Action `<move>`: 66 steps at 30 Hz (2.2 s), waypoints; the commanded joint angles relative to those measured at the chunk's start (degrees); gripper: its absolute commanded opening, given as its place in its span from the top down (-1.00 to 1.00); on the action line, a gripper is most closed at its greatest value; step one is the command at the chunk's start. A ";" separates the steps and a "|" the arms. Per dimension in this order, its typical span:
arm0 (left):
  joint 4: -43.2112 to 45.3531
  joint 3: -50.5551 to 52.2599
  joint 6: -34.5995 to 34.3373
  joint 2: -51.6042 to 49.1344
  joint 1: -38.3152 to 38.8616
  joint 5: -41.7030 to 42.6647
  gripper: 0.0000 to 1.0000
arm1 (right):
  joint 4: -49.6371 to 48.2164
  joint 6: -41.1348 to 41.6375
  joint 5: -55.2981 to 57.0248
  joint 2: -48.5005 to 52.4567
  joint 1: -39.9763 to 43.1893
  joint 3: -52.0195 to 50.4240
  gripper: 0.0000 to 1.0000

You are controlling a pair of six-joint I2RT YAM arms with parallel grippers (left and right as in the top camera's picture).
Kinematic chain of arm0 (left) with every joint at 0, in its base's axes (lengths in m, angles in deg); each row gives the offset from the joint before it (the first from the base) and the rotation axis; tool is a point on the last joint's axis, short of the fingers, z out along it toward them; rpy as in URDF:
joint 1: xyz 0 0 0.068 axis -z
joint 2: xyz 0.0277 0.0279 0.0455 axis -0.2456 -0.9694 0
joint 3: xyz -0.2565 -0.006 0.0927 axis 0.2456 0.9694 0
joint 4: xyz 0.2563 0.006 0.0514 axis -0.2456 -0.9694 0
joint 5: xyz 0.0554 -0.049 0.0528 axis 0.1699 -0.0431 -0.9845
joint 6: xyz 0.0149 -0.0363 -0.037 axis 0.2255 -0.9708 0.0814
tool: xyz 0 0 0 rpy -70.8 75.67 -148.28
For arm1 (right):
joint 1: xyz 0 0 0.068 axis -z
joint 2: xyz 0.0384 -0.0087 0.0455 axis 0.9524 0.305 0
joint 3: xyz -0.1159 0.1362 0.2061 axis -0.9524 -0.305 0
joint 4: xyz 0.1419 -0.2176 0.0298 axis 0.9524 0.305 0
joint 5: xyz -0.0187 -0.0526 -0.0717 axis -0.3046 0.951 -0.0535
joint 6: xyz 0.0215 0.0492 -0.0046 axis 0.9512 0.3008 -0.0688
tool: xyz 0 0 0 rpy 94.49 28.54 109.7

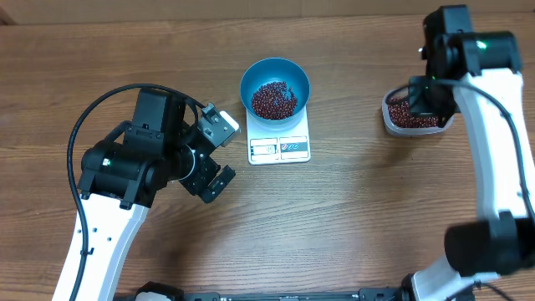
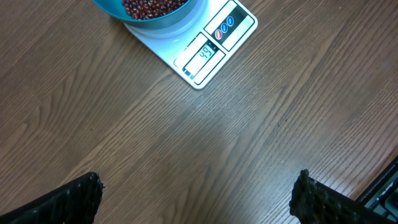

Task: Scoop item into bowl and weigh 150g on scale

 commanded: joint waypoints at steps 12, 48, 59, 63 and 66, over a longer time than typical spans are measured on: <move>0.13 0.20 -0.59 -0.17 -0.26 1.11 -0.99 | -4.87 -3.10 6.14 14.75 1.46 0.85 0.93; 0.13 0.20 -0.59 -0.17 -0.26 1.11 -0.99 | -15.47 -6.49 16.17 17.00 0.92 -8.55 0.93; 0.13 0.20 -0.59 -0.17 -0.26 1.11 -0.99 | -15.45 -9.97 5.60 17.00 1.64 -8.55 0.93; 0.13 0.20 -0.59 -0.17 -0.26 1.11 -0.99 | -15.45 -10.10 1.25 17.00 2.54 -8.48 0.93; 0.13 0.20 -0.59 -0.17 -0.26 1.11 -1.00 | -15.30 -10.08 -1.53 17.00 3.30 -8.35 0.93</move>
